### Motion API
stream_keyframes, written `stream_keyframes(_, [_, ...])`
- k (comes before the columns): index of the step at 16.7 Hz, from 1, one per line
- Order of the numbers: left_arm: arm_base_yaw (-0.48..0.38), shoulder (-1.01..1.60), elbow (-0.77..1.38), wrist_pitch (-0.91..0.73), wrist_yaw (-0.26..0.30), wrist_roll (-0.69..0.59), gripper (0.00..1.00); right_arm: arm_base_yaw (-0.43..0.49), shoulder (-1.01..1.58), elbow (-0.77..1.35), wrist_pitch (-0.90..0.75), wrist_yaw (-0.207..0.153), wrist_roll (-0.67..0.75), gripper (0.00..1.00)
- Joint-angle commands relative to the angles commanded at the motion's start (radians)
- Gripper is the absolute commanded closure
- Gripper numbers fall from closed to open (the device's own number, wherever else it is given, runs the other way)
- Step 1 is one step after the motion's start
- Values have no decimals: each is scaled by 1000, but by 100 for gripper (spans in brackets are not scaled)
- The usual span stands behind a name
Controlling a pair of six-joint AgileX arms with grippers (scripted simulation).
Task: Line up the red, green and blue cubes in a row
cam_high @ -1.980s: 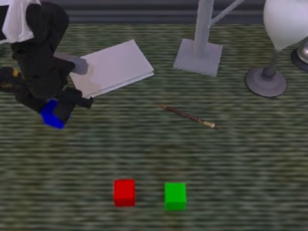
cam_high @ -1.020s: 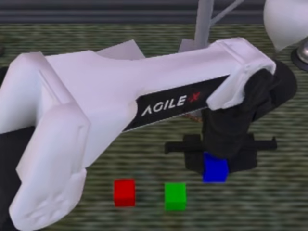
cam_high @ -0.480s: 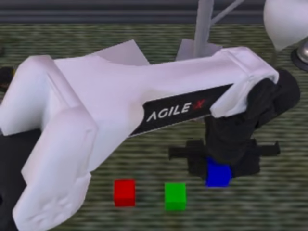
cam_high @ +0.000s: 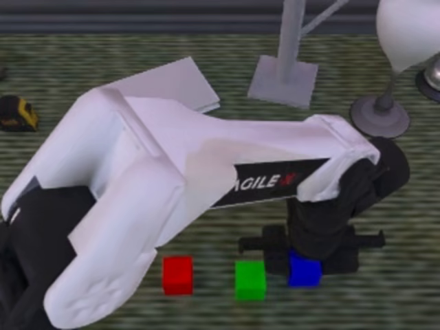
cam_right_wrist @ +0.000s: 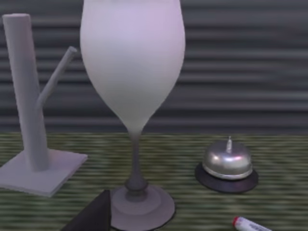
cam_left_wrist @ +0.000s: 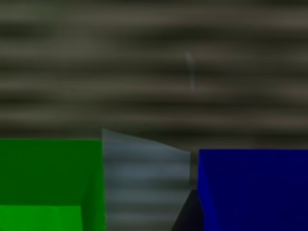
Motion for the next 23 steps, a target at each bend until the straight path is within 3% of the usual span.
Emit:
stream_keyframes(2, [0, 0, 0, 0, 0, 0, 100, 0, 0, 0, 0, 0, 0, 0])
stream_keyframes(15, [0, 0, 0, 0, 0, 0, 2, 0, 0, 0, 0, 0, 0, 0])
stream_keyframes(23, [0, 0, 0, 0, 0, 0, 0, 0, 0, 0, 0, 0, 0, 0])
